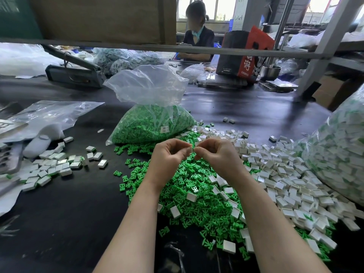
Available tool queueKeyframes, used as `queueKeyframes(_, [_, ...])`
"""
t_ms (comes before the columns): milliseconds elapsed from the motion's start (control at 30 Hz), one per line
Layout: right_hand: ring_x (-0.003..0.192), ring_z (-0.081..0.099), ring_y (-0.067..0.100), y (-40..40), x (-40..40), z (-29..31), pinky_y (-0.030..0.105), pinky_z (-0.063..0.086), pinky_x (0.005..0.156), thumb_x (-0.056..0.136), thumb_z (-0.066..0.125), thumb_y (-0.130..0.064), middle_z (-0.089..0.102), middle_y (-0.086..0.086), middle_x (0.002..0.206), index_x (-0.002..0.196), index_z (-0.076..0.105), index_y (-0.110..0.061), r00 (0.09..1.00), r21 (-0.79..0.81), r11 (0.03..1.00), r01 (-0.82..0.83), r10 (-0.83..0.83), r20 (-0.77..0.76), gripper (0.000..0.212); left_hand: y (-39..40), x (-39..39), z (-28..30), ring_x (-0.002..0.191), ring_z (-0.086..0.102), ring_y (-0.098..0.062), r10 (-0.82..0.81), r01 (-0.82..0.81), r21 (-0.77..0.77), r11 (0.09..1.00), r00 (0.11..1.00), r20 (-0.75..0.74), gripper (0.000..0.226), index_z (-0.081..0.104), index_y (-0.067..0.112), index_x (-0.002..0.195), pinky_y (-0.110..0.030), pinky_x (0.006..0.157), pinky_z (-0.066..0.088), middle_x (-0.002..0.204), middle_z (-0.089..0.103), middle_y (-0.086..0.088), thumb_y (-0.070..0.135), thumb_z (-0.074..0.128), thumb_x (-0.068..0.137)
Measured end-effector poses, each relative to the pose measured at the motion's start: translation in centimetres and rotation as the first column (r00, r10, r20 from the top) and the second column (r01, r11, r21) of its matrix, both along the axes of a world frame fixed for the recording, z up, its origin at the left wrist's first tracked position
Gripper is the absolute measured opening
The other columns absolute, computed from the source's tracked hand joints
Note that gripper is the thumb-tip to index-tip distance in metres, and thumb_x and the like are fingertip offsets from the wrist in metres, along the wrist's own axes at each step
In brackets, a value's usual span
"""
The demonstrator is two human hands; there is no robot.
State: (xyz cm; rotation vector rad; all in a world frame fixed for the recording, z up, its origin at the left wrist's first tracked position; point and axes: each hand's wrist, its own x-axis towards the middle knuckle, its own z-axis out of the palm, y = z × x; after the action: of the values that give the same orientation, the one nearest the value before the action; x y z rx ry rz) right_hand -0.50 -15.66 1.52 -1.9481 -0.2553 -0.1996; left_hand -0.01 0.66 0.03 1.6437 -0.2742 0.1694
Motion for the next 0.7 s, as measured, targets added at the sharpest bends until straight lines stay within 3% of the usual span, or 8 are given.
queueKeyframes(100, [0.076,0.070,0.027,0.06,0.03,-0.08,0.043,0.058,0.076,0.091,0.068,-0.013,0.074,0.005,0.076,0.088,0.069,-0.013,1.000,-0.015,1.000,-0.006,0.006,0.001,0.003,-0.03,0.08,0.04,0.077,0.069,-0.010,0.001,-0.001,-0.031,1.000,1.000,-0.002,0.006,0.073,0.011,0.088,-0.017,0.070,0.052,0.079,0.074,-0.003,0.007,0.069,0.088])
queueKeyframes(267, [0.058,0.056,0.011,0.10,0.22,-0.52,0.033,0.047,0.059,0.097,0.058,-0.020,0.065,0.002,0.067,0.085,0.061,-0.014,0.998,-0.109,0.994,-0.031,0.025,-0.053,0.014,-0.19,0.16,-0.05,0.073,0.068,-0.006,-0.022,0.021,-0.057,0.998,1.000,-0.020,0.005,0.074,0.009,0.089,-0.014,0.067,0.050,0.076,0.073,0.000,0.007,0.070,0.087])
queueKeyframes(400, [0.047,0.046,0.002,0.03,0.30,-0.65,0.023,0.038,0.053,0.098,0.056,-0.022,0.058,-0.001,0.060,0.079,0.058,-0.015,0.997,-0.095,0.995,-0.036,0.028,-0.078,0.020,-0.21,0.24,-0.09,0.075,0.068,-0.008,-0.061,0.056,-0.102,0.993,0.997,-0.048,0.004,0.074,0.011,0.090,-0.015,0.068,0.051,0.078,0.074,0.000,0.010,0.071,0.087])
queueKeyframes(567, [0.054,0.047,0.013,0.02,0.27,-0.65,0.032,0.039,0.060,0.100,0.052,-0.020,0.053,-0.002,0.059,0.072,0.056,-0.014,0.991,-0.040,0.996,-0.078,0.073,-0.115,0.029,0.00,0.42,-0.18,0.074,0.066,-0.009,-0.088,0.081,-0.098,0.992,0.994,-0.067,0.004,0.074,0.012,0.090,-0.017,0.068,0.051,0.077,0.073,-0.002,0.012,0.072,0.086])
queueKeyframes(700, [0.058,0.043,0.018,-0.08,0.18,-0.53,0.034,0.036,0.061,0.100,0.051,-0.014,0.050,0.000,0.058,0.072,0.057,-0.011,0.980,0.123,0.985,-0.121,0.138,-0.141,0.029,0.01,0.40,0.01,0.066,0.059,-0.006,-0.108,0.101,-0.065,0.993,0.988,-0.109,0.007,0.069,0.011,0.093,-0.021,0.062,0.047,0.073,0.069,0.002,0.017,0.067,0.091])
